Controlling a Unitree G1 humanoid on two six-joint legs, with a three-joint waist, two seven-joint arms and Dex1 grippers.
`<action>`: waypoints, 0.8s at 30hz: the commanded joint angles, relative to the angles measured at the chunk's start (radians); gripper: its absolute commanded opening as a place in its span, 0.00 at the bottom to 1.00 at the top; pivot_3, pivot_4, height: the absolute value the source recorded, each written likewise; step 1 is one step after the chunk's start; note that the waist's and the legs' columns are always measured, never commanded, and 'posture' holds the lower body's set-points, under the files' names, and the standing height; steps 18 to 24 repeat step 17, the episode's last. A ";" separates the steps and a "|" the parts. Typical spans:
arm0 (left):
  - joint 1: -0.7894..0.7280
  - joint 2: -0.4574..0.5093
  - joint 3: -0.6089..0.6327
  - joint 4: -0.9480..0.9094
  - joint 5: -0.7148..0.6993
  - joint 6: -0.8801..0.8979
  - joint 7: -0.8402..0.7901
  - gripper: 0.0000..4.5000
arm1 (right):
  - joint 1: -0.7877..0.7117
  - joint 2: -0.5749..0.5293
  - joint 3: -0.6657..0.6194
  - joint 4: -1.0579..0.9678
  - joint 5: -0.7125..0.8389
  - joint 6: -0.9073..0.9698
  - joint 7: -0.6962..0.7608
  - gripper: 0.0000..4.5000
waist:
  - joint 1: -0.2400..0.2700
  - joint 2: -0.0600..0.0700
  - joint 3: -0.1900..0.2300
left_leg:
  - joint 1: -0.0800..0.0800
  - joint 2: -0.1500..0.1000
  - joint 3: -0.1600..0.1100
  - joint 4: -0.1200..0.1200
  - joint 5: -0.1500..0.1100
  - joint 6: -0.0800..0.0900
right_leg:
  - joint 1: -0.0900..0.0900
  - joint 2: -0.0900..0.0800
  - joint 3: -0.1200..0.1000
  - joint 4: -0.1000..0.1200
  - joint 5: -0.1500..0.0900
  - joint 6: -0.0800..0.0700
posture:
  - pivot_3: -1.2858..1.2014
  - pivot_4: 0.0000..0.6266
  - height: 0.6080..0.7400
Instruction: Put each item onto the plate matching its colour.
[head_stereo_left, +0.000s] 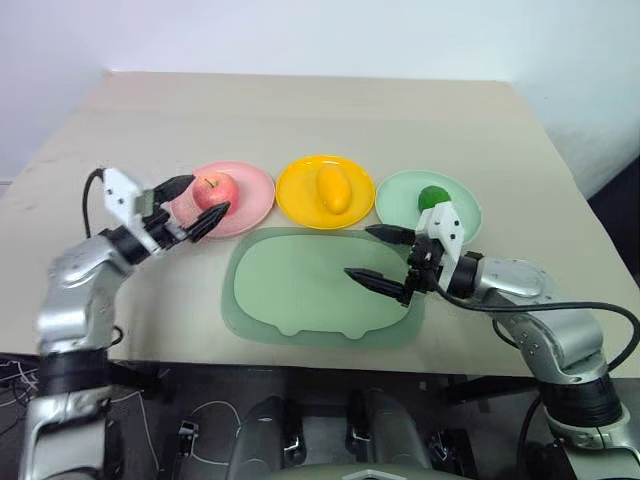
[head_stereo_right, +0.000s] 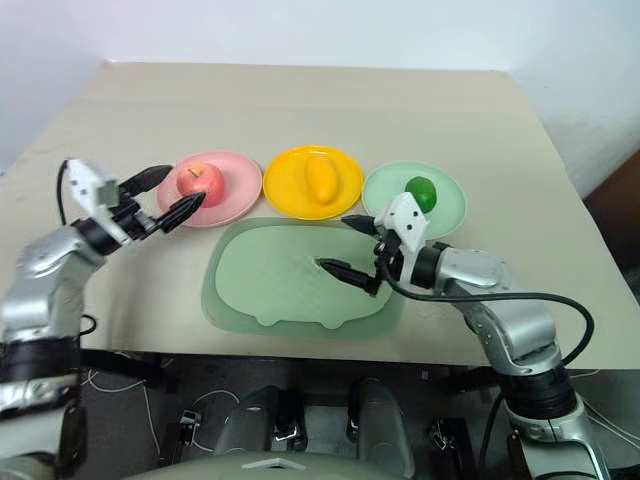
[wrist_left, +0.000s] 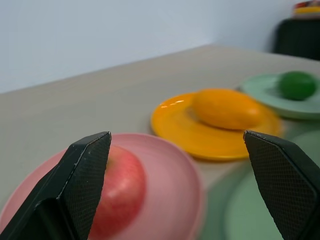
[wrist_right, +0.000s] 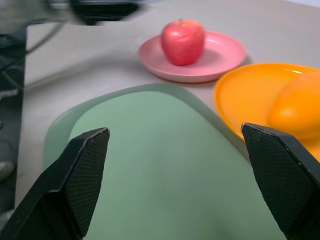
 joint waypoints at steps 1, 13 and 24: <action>0.053 0.018 0.060 -0.079 -0.084 0.021 -0.043 0.99 | 0.007 -0.005 -0.049 -0.037 0.027 -0.004 -0.012 1.00 | 0.005 0.000 0.000 | 0.000 0.000 0.000 0.000 0.000 0.000 | 0.001 0.000 0.000 -0.001 -0.002 -0.001 | 0.52 0.24 0.67; 0.167 -0.007 0.012 -0.068 -0.036 -0.082 -0.136 0.99 | 0.041 -0.007 -0.055 -0.028 0.031 -0.011 -0.028 1.00 | 0.001 0.000 0.000 | 0.000 -0.001 0.000 -0.001 -0.001 0.001 | 0.000 -0.001 0.000 -0.002 -0.002 -0.003 | 0.52 0.24 0.67; 0.180 -0.019 0.005 -0.083 -0.042 -0.079 -0.127 0.99 | 0.032 0.003 -0.054 -0.016 0.031 -0.026 -0.026 1.00 | 0.000 0.000 0.000 | -0.001 -0.001 0.000 -0.001 -0.001 0.001 | 0.000 -0.001 0.000 -0.003 -0.002 -0.003 | 0.52 0.24 0.67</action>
